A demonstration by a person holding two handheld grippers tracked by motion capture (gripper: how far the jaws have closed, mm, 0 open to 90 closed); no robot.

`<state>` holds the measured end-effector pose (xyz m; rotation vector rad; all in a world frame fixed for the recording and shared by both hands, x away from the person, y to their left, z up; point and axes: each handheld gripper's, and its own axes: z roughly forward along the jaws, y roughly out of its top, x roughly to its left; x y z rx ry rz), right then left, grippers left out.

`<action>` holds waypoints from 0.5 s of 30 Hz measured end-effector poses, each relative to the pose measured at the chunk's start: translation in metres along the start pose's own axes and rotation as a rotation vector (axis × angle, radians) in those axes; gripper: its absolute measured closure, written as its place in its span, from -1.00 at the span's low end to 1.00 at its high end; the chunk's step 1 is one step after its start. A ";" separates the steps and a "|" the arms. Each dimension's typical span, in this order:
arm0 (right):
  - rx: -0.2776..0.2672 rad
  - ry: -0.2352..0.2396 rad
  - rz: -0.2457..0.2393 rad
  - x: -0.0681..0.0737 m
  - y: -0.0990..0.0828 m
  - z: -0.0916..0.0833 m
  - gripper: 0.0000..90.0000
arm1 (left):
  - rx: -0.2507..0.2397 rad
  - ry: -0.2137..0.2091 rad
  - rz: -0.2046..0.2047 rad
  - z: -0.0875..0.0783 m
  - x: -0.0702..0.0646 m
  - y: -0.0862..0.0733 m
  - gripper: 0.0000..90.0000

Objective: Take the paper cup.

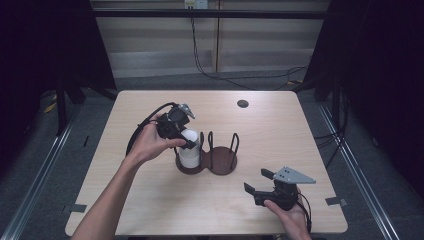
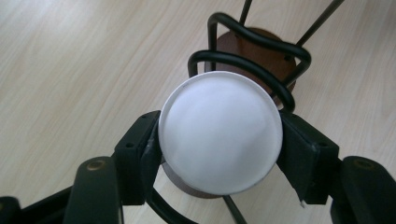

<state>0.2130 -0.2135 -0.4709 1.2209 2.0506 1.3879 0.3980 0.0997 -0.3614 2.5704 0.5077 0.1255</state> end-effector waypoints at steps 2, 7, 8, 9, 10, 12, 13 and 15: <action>0.000 0.000 0.001 0.000 0.000 0.000 -0.60 | 0.000 -0.002 0.008 0.000 0.000 0.000 -0.21; 0.001 0.001 0.001 0.000 0.000 0.000 -0.60 | -0.003 -0.007 0.002 -0.002 0.001 -0.001 -0.20; 0.002 0.001 0.001 0.000 0.000 0.000 -0.60 | -0.005 -0.010 0.010 -0.004 0.002 -0.001 -0.20; 0.002 0.002 0.001 0.000 0.000 0.001 -0.60 | -0.014 -0.008 -0.006 -0.004 0.001 -0.001 -0.20; 0.000 0.003 -0.002 0.000 0.000 0.001 -0.60 | -0.013 -0.013 -0.008 -0.005 0.001 -0.001 -0.20; 0.002 0.004 0.000 0.000 0.000 0.001 -0.60 | -0.018 -0.011 -0.003 -0.007 0.002 -0.002 -0.20; 0.002 0.004 0.000 0.000 0.000 0.001 -0.60 | -0.018 -0.011 -0.003 -0.007 0.002 -0.002 -0.20; 0.004 0.004 0.002 0.000 0.000 0.001 -0.60 | -0.023 -0.017 -0.005 -0.008 0.003 -0.002 -0.20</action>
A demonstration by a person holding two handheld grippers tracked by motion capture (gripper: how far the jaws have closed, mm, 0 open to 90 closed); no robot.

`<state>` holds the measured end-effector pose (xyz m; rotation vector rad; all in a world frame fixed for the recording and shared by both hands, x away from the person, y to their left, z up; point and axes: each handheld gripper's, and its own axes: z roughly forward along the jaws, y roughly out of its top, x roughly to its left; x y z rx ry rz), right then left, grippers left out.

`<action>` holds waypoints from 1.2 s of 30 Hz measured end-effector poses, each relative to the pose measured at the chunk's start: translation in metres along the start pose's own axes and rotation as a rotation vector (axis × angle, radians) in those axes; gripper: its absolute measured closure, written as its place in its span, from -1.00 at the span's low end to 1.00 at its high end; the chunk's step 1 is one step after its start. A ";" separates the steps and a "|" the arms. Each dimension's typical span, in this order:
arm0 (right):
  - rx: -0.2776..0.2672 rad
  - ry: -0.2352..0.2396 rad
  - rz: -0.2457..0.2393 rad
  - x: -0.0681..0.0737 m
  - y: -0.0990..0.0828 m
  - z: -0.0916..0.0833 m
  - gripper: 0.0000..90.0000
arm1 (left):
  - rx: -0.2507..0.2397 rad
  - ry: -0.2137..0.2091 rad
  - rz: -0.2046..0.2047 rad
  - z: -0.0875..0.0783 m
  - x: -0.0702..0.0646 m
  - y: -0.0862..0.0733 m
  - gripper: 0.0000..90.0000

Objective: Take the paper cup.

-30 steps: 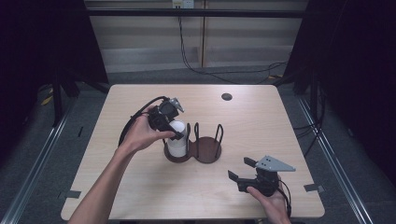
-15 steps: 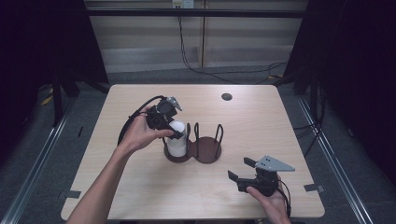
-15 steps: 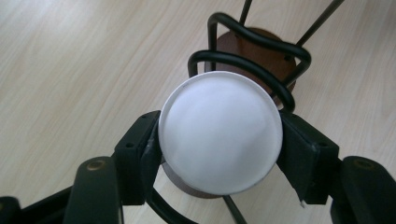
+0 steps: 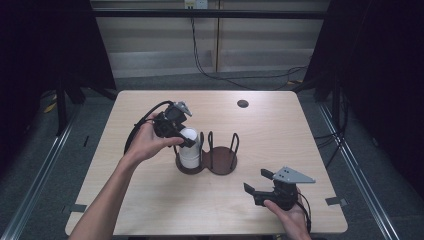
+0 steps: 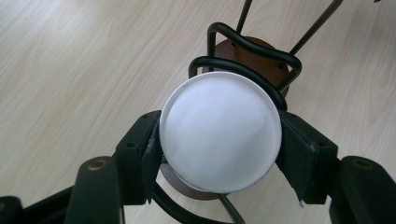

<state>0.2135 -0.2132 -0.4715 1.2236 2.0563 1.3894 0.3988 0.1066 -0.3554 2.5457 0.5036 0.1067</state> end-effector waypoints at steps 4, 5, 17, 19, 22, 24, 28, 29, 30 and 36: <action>-0.001 -0.001 0.000 0.000 0.000 0.000 -0.60 | -0.009 0.001 0.007 -0.002 0.000 0.000 -0.19; -0.001 -0.001 -0.001 0.000 0.000 0.000 -0.60 | -0.020 0.007 0.003 -0.004 0.000 0.000 -0.19; 0.001 0.000 -0.002 0.000 0.000 0.000 -0.60 | -0.044 0.000 -0.019 -0.009 0.001 -0.002 -0.18; 0.001 0.001 -0.003 0.000 0.000 0.001 -0.60 | -0.049 0.000 -0.021 -0.010 0.001 -0.003 -0.18; 0.002 0.002 -0.003 0.000 0.000 0.001 -0.60 | -0.055 0.004 -0.017 -0.013 0.001 -0.003 -0.18; 0.003 0.001 -0.003 0.000 0.000 0.001 -0.60 | -0.064 0.005 -0.029 -0.015 0.001 -0.003 -0.18; 0.006 0.001 -0.003 0.000 0.000 0.001 -0.60 | -0.071 -0.001 -0.026 -0.016 0.000 -0.003 -0.18; 0.007 0.001 -0.003 0.000 0.000 0.001 -0.60 | -0.062 -0.004 -0.020 -0.016 0.000 -0.003 -0.18; 0.006 0.000 0.000 0.000 0.000 0.001 -0.60 | -0.071 0.003 -0.028 -0.015 -0.001 -0.003 -0.18; 0.005 -0.001 0.002 0.000 0.000 0.001 -0.60 | -0.098 0.009 -0.038 -0.019 -0.001 -0.003 -0.18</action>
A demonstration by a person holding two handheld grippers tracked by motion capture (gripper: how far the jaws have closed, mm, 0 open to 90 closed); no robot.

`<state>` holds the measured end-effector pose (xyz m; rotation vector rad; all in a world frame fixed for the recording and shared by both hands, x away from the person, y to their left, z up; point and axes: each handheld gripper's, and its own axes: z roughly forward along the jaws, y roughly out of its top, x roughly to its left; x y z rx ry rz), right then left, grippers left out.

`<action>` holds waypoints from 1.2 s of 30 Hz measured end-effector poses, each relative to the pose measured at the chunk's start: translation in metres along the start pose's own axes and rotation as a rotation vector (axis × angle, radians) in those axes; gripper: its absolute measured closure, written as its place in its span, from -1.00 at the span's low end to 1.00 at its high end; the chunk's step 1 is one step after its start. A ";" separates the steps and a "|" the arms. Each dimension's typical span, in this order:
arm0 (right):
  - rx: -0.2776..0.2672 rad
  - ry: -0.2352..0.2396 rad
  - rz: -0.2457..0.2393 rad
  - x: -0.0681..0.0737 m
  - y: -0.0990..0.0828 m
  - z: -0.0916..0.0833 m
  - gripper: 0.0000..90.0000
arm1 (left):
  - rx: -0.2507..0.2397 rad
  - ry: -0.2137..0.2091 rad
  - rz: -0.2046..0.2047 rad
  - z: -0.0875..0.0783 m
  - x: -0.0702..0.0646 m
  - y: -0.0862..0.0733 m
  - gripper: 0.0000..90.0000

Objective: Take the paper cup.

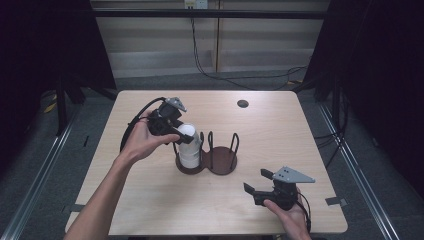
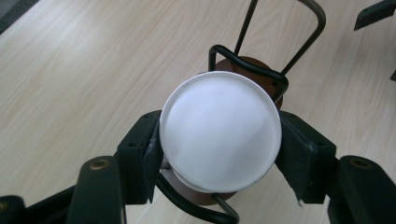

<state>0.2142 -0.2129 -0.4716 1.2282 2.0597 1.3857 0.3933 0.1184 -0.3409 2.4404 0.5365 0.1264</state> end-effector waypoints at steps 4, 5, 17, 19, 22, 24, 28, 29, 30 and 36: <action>0.001 -0.001 0.001 0.000 0.000 0.000 -0.60 | -0.025 0.002 -0.014 -0.007 0.001 -0.001 -0.18; 0.001 0.000 -0.002 0.000 0.000 0.000 -0.60 | -0.023 0.002 -0.009 -0.008 0.002 -0.001 -0.18; 0.001 0.000 0.000 0.000 0.000 0.001 -0.61 | -0.079 -0.001 -0.006 -0.019 0.001 -0.004 -0.17; 0.001 0.000 0.001 0.000 0.000 0.001 -0.61 | -0.080 0.003 0.001 -0.021 0.001 -0.005 -0.17; 0.000 -0.002 0.002 0.000 0.000 0.001 -0.61 | -0.118 -0.028 -0.015 -0.026 0.001 -0.006 -0.17; 0.000 -0.001 0.003 0.000 0.000 0.001 -0.61 | -0.122 -0.019 -0.009 -0.029 0.001 -0.007 -0.17; 0.003 -0.001 0.000 0.000 0.000 0.001 -0.61 | -0.159 -0.023 -0.014 -0.036 0.002 -0.008 -0.17; 0.003 -0.003 -0.001 0.001 0.000 0.001 -0.61 | -0.182 -0.026 -0.020 -0.040 0.002 -0.009 -0.17; 0.002 -0.002 0.000 0.000 0.000 0.001 -0.61 | -0.182 -0.026 -0.020 -0.040 0.002 -0.009 -0.17; 0.003 -0.003 0.005 0.000 0.000 0.001 -0.61 | -0.215 0.009 -0.022 -0.045 0.001 -0.013 -0.17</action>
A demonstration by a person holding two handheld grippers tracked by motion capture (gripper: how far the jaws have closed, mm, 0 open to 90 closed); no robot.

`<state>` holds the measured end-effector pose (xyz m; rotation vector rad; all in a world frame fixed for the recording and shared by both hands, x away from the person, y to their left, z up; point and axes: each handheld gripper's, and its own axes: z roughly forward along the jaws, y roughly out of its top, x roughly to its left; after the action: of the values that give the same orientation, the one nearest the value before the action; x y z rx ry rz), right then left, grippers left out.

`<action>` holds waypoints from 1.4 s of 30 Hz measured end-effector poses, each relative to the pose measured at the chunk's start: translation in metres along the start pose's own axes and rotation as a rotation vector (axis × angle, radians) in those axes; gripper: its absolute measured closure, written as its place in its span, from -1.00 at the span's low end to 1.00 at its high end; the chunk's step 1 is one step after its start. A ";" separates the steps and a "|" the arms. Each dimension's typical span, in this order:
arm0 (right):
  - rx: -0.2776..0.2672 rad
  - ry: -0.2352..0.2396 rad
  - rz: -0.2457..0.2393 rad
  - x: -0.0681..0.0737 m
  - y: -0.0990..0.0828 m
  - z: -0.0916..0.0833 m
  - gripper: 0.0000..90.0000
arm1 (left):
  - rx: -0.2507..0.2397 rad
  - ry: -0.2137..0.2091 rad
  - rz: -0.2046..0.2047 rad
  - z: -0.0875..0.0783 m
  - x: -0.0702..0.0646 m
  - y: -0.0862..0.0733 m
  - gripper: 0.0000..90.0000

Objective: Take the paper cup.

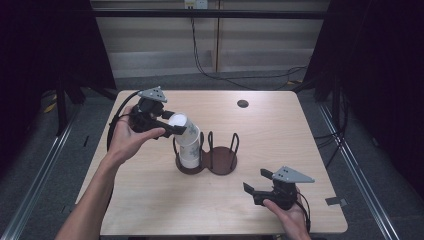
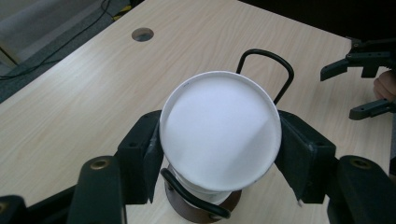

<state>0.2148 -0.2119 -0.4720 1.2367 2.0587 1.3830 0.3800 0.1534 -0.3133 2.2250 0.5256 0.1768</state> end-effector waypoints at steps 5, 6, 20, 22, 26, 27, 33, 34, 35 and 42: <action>0.002 0.000 -0.002 0.000 0.000 0.000 -0.61 | -0.039 -0.014 -0.028 0.000 0.002 -0.005 -0.18; 0.002 0.000 -0.002 0.000 0.000 0.000 -0.61 | -0.039 -0.014 -0.028 0.000 0.002 -0.005 -0.18; 0.001 -0.002 -0.005 0.000 0.000 0.001 -0.61 | -0.172 -0.033 -0.059 -0.014 -0.003 -0.018 -0.18; 0.001 -0.003 -0.005 0.000 0.000 0.001 -0.61 | -0.184 -0.043 -0.056 -0.016 -0.004 -0.019 -0.18; 0.002 -0.002 -0.005 0.000 0.000 0.001 -0.61 | -0.199 -0.054 -0.055 -0.020 -0.007 -0.021 -0.18; 0.002 -0.002 -0.005 0.000 0.000 0.001 -0.61 | -0.201 -0.060 -0.059 -0.021 -0.007 -0.022 -0.18; 0.001 -0.002 -0.005 0.000 0.000 0.001 -0.61 | -0.206 -0.089 -0.065 -0.023 -0.014 -0.028 -0.18; 0.000 0.000 -0.005 0.000 0.000 0.000 -0.61 | -0.211 -0.092 -0.065 -0.024 -0.015 -0.030 -0.18; 0.001 -0.001 -0.002 0.000 0.000 0.000 -0.61 | -0.213 -0.098 -0.063 -0.025 -0.016 -0.031 -0.18; 0.001 0.003 -0.005 0.000 0.000 0.001 -0.61 | -0.216 -0.113 -0.061 -0.026 -0.025 -0.042 -0.18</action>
<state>0.2157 -0.2108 -0.4724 1.2299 2.0637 1.3821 0.3372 0.1851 -0.3273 1.9938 0.4883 0.0715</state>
